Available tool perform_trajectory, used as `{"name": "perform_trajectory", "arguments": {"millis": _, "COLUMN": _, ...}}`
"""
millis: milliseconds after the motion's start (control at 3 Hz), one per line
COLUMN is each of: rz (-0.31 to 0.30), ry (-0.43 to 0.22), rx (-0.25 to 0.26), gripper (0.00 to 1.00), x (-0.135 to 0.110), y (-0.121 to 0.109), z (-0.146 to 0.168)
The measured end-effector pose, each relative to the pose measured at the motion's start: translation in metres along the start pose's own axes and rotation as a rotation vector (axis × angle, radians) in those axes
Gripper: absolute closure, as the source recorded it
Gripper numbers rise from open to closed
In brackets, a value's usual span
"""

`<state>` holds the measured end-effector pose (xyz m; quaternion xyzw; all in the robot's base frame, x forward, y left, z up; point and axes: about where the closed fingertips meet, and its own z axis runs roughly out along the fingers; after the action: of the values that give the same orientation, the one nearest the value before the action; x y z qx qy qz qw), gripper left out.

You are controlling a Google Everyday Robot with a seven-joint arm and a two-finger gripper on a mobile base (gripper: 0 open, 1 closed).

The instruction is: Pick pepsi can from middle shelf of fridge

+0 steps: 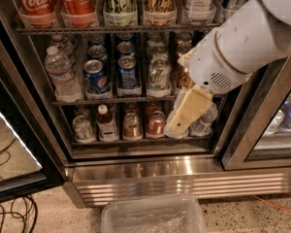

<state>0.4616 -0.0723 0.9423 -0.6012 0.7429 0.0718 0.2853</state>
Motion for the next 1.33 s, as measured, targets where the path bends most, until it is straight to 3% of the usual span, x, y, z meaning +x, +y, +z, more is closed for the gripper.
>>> {"name": "perform_trajectory", "arguments": {"millis": 333, "rz": 0.000, "ry": 0.001, "rx": 0.001, "gripper": 0.00, "x": 0.000, "y": 0.000, "z": 0.000}}
{"name": "perform_trajectory", "arguments": {"millis": 667, "rz": 0.015, "ry": -0.006, "rx": 0.009, "gripper": 0.00, "x": -0.010, "y": 0.004, "z": 0.021}}
{"name": "perform_trajectory", "arguments": {"millis": 1000, "rz": 0.042, "ry": -0.087, "rx": -0.008, "gripper": 0.00, "x": -0.023, "y": 0.017, "z": 0.066}}
{"name": "perform_trajectory", "arguments": {"millis": 1333, "rz": 0.108, "ry": -0.155, "rx": 0.002, "gripper": 0.00, "x": -0.037, "y": 0.037, "z": 0.108}}
